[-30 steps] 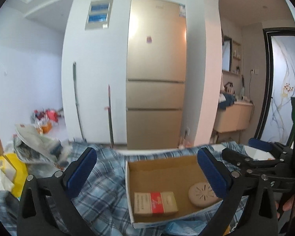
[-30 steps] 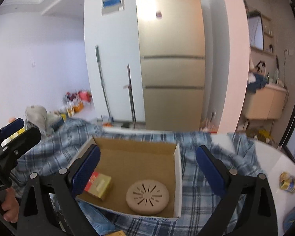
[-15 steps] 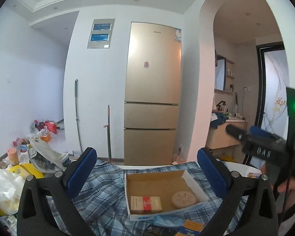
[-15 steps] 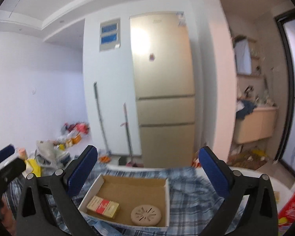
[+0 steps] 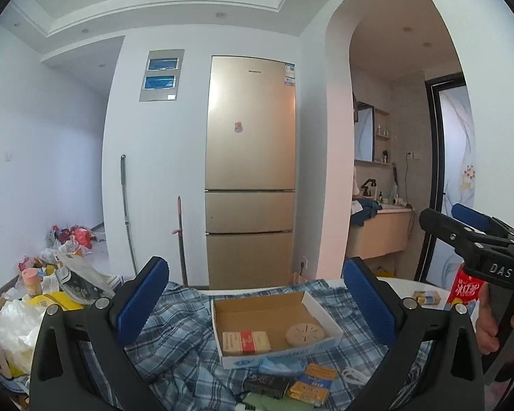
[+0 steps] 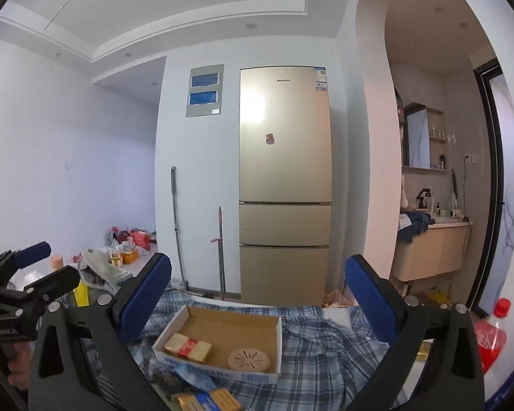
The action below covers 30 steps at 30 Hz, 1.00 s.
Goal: Organize soft objects
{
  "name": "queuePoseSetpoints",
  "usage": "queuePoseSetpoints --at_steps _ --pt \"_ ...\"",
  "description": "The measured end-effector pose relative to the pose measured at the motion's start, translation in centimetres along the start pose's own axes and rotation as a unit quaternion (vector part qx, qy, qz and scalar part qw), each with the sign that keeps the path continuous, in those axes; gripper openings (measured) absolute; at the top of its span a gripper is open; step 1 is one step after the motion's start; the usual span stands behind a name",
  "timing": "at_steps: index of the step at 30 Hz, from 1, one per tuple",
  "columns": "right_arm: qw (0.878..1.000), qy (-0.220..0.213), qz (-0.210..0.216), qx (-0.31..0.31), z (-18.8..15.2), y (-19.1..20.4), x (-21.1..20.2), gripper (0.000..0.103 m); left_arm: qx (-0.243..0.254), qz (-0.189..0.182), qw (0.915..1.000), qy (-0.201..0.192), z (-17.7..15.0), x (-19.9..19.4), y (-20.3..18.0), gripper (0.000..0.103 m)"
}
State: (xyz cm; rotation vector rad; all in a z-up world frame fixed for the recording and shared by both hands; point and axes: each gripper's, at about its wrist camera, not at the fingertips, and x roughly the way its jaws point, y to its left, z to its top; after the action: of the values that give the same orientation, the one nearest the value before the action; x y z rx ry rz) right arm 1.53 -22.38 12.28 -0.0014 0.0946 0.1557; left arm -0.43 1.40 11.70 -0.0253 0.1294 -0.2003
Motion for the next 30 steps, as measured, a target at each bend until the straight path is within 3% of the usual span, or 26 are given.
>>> queuePoseSetpoints --at_steps 15,19,24,30 --pt "0.998 0.055 -0.008 0.006 -5.3 -1.3 -0.8 0.093 0.004 -0.017 0.9993 0.034 -4.7 0.0 -1.9 0.103" --pt "0.997 0.072 -0.005 0.008 -6.5 -1.5 -0.3 0.092 -0.017 -0.016 0.9996 0.014 -6.3 0.0 -1.7 0.103" --pt "0.995 0.099 0.0 0.001 -8.3 -1.5 0.7 0.081 0.002 -0.012 0.9996 0.024 -7.9 1.1 -1.9 0.103" --pt "0.992 0.126 -0.003 0.004 -10.3 -1.8 2.0 0.081 0.001 -0.01 0.9986 0.051 -9.5 3.1 -2.0 0.103"
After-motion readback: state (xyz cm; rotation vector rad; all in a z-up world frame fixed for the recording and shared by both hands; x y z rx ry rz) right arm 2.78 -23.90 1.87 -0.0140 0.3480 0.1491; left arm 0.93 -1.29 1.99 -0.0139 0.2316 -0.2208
